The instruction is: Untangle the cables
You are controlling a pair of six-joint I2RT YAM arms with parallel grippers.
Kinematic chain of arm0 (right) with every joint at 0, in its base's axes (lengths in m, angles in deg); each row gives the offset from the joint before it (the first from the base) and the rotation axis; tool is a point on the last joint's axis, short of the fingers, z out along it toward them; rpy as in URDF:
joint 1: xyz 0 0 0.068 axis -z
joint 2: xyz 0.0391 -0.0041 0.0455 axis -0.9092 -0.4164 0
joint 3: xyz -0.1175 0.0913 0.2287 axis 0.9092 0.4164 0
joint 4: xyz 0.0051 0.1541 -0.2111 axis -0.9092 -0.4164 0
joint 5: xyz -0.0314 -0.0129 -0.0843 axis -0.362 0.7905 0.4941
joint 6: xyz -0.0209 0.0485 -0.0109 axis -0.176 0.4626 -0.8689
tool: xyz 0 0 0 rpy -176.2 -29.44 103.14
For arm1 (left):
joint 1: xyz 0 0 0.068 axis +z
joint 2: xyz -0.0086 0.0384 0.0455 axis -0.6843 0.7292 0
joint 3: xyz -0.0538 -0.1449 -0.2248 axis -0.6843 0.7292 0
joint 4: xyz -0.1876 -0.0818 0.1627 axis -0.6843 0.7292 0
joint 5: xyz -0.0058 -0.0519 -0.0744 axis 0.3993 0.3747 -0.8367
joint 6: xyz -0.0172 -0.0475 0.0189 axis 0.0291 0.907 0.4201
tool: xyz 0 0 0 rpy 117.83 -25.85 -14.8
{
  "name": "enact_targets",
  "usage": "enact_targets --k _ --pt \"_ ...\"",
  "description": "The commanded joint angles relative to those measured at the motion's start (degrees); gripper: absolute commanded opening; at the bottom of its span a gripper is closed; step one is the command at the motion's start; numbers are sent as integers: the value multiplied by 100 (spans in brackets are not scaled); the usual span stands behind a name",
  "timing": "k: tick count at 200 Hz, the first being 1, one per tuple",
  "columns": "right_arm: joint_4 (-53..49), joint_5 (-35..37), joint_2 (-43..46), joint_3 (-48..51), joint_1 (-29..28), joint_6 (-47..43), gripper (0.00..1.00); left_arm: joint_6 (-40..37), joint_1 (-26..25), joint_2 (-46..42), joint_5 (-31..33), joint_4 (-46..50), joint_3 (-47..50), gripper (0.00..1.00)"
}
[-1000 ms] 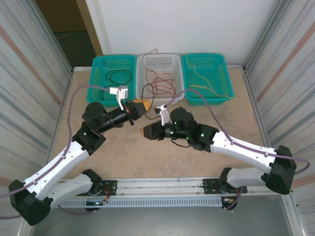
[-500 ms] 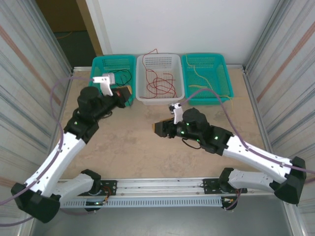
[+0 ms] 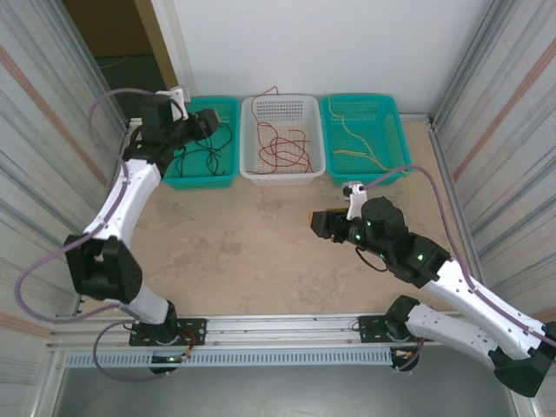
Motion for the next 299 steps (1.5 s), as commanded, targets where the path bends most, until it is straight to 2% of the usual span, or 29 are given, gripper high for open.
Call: enact_targets --k 1,33,64,73,85,91,100,120,133,154,164,188,196,202,216,231,241,251,260,268,283,292,299 --pt "-343 80 191 -81 170 -241 56 -255 69 277 344 520 -289 99" --pt "-657 338 384 -257 428 -381 61 -5 69 -246 897 230 390 99" --pt "-967 1476 675 -375 475 -500 68 -208 63 -1177 1230 201 1192 99" --pt "-911 1776 797 -331 474 -546 81 -327 65 -1493 1473 148 1512 99" --pt "-726 2107 967 -177 473 -472 88 -571 63 -1984 1891 -15 2030 99" --pt "-602 2283 1038 -60 475 -452 100 -725 67 -2190 2144 -120 2318 99" --pt "-503 2773 1124 92 476 -366 99 -816 59 -2428 2683 -224 2740 99" --pt "-785 4327 1232 413 537 181 99 -1198 60 -2627 3966 -638 3738 99" --pt "-939 5273 1316 770 679 642 99 -1584 58 -2587 4209 -1110 4396 99" --pt "163 5584 1406 1659 1249 -519 99 -1682 68 -2276 4586 -1800 4984 99" --pt "629 5706 1271 2046 1676 -752 99 -1629 69 -2122 4733 -2302 5196 99" --pt "1266 5257 398 2520 3041 -585 100 -2016 96 -1419 4041 -3840 5762 99" --pt "833 5169 36 2258 3382 -249 99 -2136 110 -1222 3936 -4034 5646 99" --pt "972 5351 -252 2211 3457 -244 99 -2034 122 -1185 3801 -3702 5524 99" --pt "1863 5752 -978 2267 3486 -621 99 -2141 171 -1141 3327 -4362 5705 99" --pt "3142 5465 -1934 2380 3581 -1273 99 -2421 204 -1089 2970 -4727 5832 99" --pt "4041 5197 -2559 2435 3625 -1742 99 -2481 261 -921 2767 -5692 6284 99" --pt "4407 4767 -2939 2249 3599 -2154 99 -2490 355 -609 2690 -6632 6536 99" --pt "5334 4301 -3234 2368 3622 -2622 99 -2427 462 -516 2319 -6419 6495 99" --pt "5843 3705 -3415 2409 3715 -2867 99 -2408 562 -367 2211 -6653 6484 99" --pt "6299 2760 -3839 2313 3974 -3096 99 -2242 789 -497 1683 -6032 6280 99" --pt "6840 2110 -4213 2363 4244 -3155 99 -2263 825 -387 1521 -6215 6290 99" --pt "6423 1304 -4192 2258 4489 -3049 99 -2264 830 -381 1515 -6275 6304 99"
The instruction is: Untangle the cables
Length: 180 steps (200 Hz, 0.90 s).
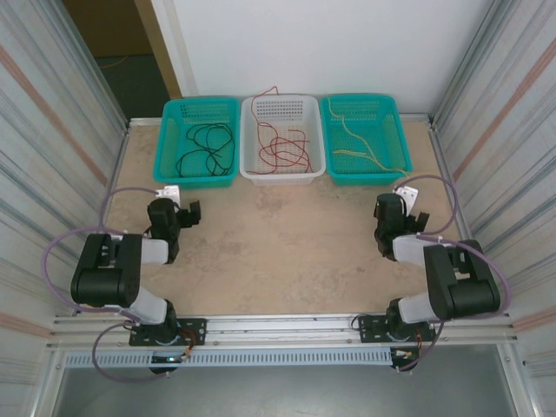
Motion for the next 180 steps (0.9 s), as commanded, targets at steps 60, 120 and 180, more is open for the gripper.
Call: enact_targets --k 60,120,180 --pt "1609 -3174 -558 21 853 -578 99 -109 -95 -41 -271 -337 -188 99" --pt "1422 -3218 -517 -25 847 -582 99 -195 -236 -40 31 -330 -199 99" --pt "1219 -3466 -600 -174 935 -571 99 -199 -231 -28 29 -321 -216 99"
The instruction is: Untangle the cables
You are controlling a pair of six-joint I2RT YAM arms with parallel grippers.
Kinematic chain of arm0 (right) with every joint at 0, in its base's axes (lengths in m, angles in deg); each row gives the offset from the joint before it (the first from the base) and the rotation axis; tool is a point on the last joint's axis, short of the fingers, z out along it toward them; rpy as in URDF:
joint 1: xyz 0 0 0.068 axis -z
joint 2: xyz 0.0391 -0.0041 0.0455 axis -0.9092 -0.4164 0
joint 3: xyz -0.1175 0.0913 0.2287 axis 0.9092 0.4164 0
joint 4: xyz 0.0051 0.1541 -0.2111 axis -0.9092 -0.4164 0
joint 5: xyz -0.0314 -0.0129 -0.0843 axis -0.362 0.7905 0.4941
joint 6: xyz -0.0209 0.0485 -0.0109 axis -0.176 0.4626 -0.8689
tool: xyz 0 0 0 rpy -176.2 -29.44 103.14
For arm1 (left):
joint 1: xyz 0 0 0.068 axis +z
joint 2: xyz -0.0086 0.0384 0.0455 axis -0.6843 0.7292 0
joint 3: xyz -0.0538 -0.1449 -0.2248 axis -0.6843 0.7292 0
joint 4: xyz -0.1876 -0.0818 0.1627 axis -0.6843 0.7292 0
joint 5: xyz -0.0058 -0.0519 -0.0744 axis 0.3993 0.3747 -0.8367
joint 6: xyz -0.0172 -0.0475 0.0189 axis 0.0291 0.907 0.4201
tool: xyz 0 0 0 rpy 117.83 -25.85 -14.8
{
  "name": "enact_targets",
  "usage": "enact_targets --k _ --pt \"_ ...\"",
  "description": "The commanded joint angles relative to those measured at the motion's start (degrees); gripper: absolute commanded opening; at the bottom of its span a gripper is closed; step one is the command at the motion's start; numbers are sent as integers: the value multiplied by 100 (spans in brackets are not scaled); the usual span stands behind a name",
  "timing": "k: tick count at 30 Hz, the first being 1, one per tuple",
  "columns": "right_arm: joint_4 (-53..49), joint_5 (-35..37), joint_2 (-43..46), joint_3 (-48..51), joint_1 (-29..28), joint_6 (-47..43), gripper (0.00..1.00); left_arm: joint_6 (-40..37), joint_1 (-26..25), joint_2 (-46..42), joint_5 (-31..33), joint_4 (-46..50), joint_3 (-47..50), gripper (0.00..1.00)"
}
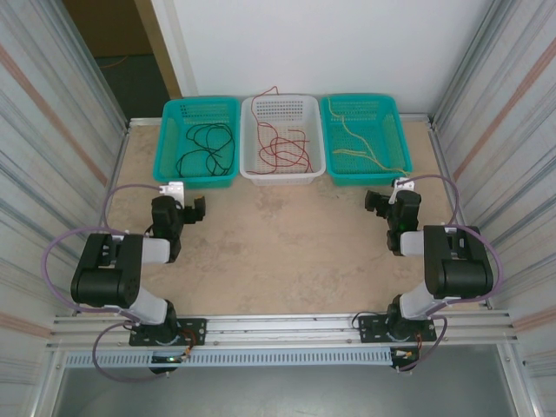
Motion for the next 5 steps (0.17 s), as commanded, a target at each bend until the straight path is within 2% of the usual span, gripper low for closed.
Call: enact_targets --k 1,5 --pt "-95 -236 -60 -173 65 -109 99 -105 24 -23 120 -69 -139 99" --pt "135 -177 32 -14 15 -161 99 -103 29 -23 90 -48 -155 99"
